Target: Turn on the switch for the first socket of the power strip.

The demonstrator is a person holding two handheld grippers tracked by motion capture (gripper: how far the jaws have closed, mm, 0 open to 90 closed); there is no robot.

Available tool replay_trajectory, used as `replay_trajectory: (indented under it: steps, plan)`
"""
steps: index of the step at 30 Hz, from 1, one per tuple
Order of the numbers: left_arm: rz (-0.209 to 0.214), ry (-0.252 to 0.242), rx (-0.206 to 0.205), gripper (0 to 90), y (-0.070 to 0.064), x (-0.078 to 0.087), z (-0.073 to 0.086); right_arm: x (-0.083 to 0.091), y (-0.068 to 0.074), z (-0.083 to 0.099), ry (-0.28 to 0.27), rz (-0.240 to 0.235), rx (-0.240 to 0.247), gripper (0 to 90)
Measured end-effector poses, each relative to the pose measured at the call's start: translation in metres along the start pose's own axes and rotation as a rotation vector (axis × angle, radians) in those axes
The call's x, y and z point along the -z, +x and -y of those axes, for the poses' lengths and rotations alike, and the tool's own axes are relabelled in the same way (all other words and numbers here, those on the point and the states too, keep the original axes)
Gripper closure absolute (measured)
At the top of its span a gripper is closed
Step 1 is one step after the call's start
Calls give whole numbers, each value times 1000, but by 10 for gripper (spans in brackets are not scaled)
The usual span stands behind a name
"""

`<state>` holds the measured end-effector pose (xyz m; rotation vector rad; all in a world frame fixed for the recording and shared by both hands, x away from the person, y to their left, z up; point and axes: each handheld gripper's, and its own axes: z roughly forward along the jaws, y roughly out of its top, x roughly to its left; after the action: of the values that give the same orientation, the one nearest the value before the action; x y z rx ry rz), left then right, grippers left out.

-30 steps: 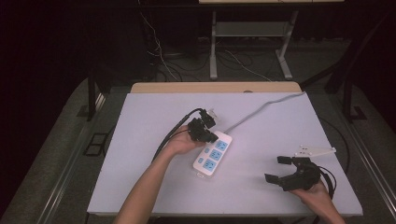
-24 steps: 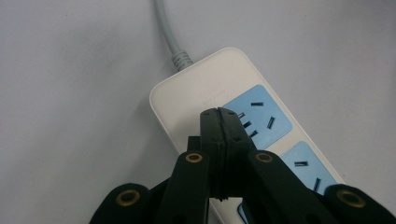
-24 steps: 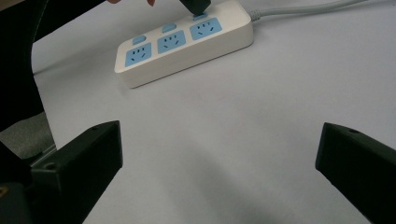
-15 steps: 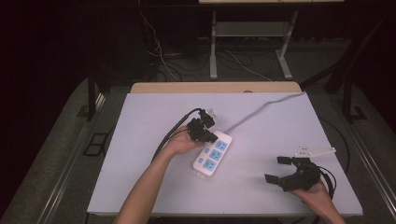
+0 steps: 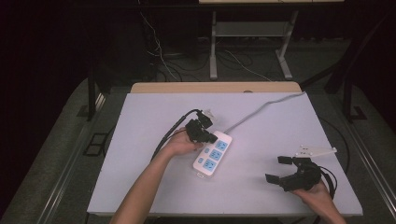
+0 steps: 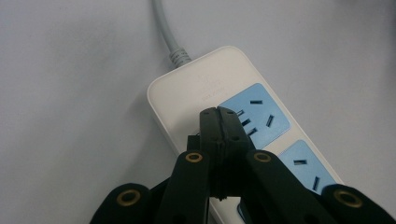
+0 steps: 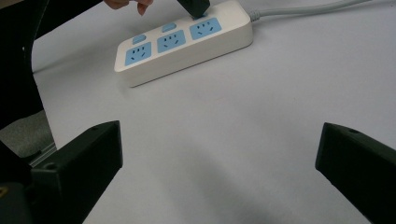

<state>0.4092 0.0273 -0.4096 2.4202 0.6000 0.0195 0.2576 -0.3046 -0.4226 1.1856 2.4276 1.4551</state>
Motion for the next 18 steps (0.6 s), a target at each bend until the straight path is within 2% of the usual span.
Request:
replay_trajectory:
  steps: [3,5,8,13,18]
  plan:
    - [1,3,13,898,0,0,0,1,0,0,-1,0,2,3]
    - [6,29,11,898,0,1,1,1,0,0,-4,0,4,3]
    - [-15,31,8,897,-1,2,2,2,-1,0,-6,1,2,3]
    - [-6,27,25,896,0,2,2,1,-1,0,-2,2,2,3]
    - [-14,33,25,895,-1,2,1,1,-1,-1,-3,4,1,3]
